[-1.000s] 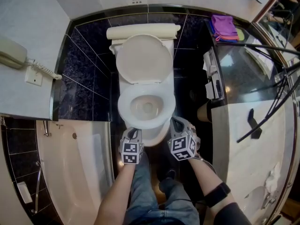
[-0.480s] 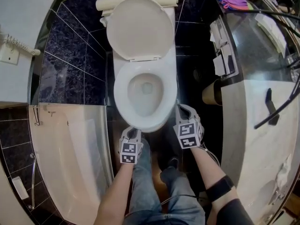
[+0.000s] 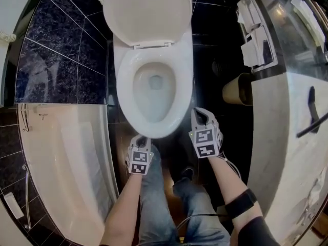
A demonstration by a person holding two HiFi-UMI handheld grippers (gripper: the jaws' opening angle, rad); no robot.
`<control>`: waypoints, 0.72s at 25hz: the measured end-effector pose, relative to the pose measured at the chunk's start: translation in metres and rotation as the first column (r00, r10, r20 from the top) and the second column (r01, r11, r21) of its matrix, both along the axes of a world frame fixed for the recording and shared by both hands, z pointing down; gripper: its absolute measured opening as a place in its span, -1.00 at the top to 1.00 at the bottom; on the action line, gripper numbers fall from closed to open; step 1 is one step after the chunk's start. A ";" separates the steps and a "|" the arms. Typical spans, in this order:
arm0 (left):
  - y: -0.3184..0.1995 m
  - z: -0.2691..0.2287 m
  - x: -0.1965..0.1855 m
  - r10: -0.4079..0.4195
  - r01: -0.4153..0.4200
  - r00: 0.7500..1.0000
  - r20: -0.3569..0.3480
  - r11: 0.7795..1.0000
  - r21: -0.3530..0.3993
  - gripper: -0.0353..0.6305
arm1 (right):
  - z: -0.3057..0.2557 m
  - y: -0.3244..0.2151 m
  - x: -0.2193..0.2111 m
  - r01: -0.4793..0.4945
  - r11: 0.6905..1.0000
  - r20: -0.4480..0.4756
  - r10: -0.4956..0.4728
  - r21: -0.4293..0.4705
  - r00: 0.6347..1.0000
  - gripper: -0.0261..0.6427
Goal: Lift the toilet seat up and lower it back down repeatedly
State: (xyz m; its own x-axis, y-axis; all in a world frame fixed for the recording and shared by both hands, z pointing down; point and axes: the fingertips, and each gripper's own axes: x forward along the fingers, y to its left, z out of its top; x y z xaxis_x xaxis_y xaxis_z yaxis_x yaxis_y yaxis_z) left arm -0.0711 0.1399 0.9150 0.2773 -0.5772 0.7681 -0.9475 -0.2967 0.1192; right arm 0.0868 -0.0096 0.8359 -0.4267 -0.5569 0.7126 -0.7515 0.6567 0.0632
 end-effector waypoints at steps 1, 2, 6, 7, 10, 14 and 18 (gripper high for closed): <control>0.001 0.006 0.000 0.003 -0.003 1.000 0.003 1.000 -0.009 0.93 | 0.006 0.001 0.000 -0.001 1.000 -0.001 0.001 -0.004 1.000 0.87; 0.003 0.013 0.000 0.005 -0.004 1.000 0.006 1.000 -0.020 0.93 | 0.010 0.001 0.000 -0.001 1.000 -0.001 0.001 -0.007 1.000 0.87; 0.008 0.035 0.001 0.001 0.000 1.000 0.008 0.997 -0.072 0.93 | 0.020 0.002 -0.002 0.008 1.000 -0.007 -0.008 -0.010 1.000 0.87; 0.008 0.038 0.001 0.001 0.000 1.000 0.010 0.997 -0.073 0.93 | 0.021 0.003 -0.002 0.008 1.000 -0.007 -0.008 -0.010 1.000 0.87; 0.013 0.045 0.000 0.001 0.001 1.000 0.023 0.995 -0.096 0.92 | 0.022 0.003 -0.001 0.010 1.000 -0.008 -0.010 -0.008 1.000 0.87; 0.019 0.046 -0.001 0.006 -0.001 0.999 0.037 0.990 -0.143 0.92 | 0.018 0.004 0.001 0.010 1.000 -0.012 -0.011 -0.005 1.000 0.87; 0.026 0.034 -0.012 -0.047 0.052 0.998 0.045 0.990 -0.130 0.92 | 0.008 0.003 0.002 0.010 1.000 -0.007 -0.010 0.002 1.000 0.87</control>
